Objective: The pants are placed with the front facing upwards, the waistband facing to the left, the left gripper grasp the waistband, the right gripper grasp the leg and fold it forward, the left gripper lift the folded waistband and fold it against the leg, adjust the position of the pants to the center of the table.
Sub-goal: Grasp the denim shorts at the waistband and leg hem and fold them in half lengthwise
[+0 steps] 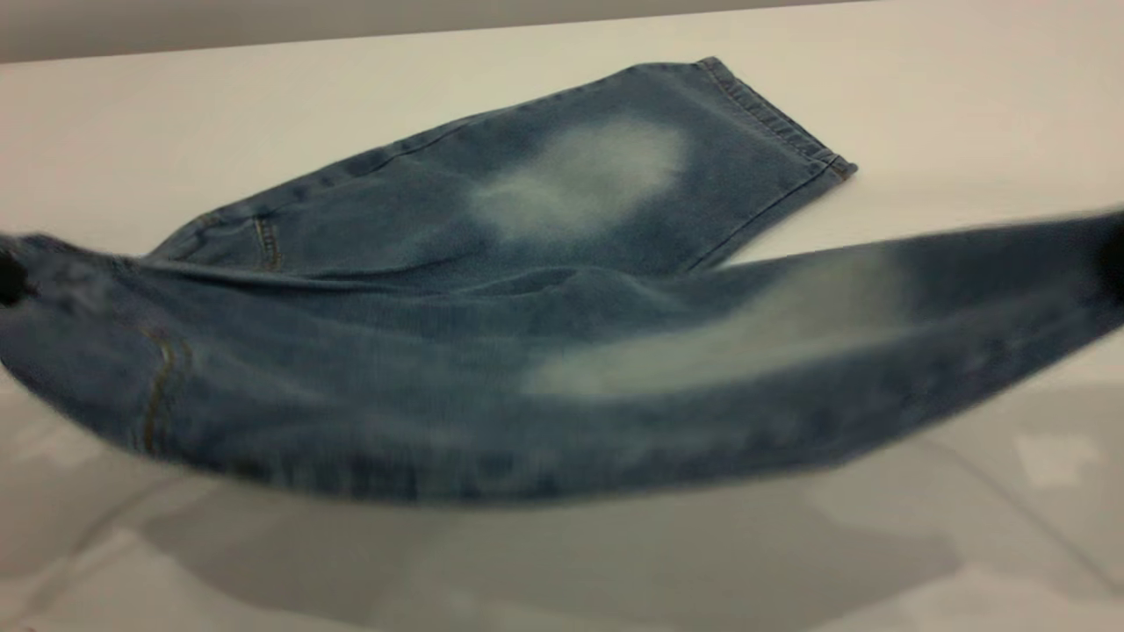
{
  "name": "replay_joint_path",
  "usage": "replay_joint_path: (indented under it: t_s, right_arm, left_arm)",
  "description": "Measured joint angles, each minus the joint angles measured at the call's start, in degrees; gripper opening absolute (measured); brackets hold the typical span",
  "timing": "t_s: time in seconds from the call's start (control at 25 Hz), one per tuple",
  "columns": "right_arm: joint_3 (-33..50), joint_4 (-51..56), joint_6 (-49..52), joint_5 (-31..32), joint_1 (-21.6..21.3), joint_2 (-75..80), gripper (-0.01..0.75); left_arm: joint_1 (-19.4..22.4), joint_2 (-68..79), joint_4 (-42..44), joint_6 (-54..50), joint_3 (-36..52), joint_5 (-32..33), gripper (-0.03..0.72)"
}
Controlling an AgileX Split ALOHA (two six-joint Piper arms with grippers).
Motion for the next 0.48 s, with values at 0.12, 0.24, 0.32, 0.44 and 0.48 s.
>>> replay_joint_path:
  t_s: [0.12,0.24,0.32,0.44,0.48]
  right_arm:
    - [-3.58,-1.27,2.51,0.34,0.0,-2.26,0.02]
    - [-7.84,-1.21,2.51,-0.01,0.0,-0.61,0.02]
    - [-10.77,-1.21,2.24,-0.37,0.0,2.39,0.02]
    - [-15.28,0.15,1.09,-0.43,0.0,6.77,0.02]
    - [-16.8,0.8,0.35,-0.48,0.0,8.4,0.02]
  left_arm:
    - [0.0,-2.24,-2.92,-1.0,-0.05,0.0,0.111]
    - [0.0,-2.81,-7.73,-0.82,-0.05,-0.05,0.111]
    - [0.0,-2.81,-11.67,-0.82,-0.05,-0.7,0.111]
    - [0.0,-2.75,-18.16,-0.69,-0.05,-1.58,0.111]
    - [0.0,-2.75,-19.91,-0.69,-0.05,-1.86,0.111]
